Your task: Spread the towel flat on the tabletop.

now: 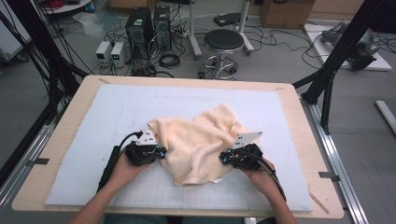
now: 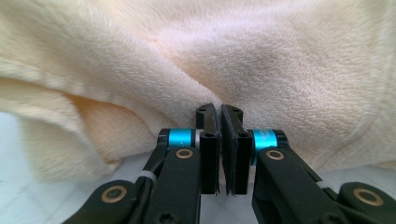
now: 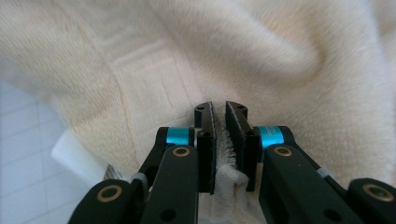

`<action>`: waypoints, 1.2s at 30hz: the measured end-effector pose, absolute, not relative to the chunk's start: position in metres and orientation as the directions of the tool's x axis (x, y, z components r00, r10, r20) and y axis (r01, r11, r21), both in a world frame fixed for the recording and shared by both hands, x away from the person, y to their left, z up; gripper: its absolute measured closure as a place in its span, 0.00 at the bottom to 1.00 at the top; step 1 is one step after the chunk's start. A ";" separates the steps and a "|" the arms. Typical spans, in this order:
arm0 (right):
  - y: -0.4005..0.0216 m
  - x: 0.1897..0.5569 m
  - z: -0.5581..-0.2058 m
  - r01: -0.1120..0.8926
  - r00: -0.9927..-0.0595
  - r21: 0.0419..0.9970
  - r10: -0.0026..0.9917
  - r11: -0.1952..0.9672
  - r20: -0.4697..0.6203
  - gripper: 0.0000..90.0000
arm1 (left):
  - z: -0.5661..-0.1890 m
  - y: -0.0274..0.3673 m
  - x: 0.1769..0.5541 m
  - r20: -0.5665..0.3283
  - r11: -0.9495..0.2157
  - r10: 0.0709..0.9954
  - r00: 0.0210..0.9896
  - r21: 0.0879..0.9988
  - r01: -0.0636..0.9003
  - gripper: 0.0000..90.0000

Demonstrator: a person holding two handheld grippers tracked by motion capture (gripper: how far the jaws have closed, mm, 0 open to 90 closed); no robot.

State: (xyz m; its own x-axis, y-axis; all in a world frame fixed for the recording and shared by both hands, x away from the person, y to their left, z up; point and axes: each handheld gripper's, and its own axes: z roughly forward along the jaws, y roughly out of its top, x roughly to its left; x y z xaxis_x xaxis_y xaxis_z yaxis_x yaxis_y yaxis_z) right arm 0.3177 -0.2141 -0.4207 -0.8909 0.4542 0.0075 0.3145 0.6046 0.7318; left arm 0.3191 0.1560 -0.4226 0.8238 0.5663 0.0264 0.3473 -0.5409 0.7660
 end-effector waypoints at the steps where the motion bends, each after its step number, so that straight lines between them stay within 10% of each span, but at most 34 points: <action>1: -0.215 0.317 -0.417 0.310 -0.890 0.741 0.455 0.596 0.007 0.92 | -0.419 0.160 0.317 0.030 -0.536 0.568 0.822 0.771 0.343 0.95; 22: -0.216 0.248 -0.338 0.116 -0.934 0.817 0.342 0.565 -0.104 0.92 | -0.301 0.225 0.232 0.141 -0.498 0.527 0.838 0.850 0.170 0.95; 36: -0.204 0.286 -0.368 0.141 -0.929 0.768 0.351 0.625 -0.115 0.74 | -0.380 0.224 0.288 -0.015 -0.453 0.550 0.835 0.835 0.313 0.62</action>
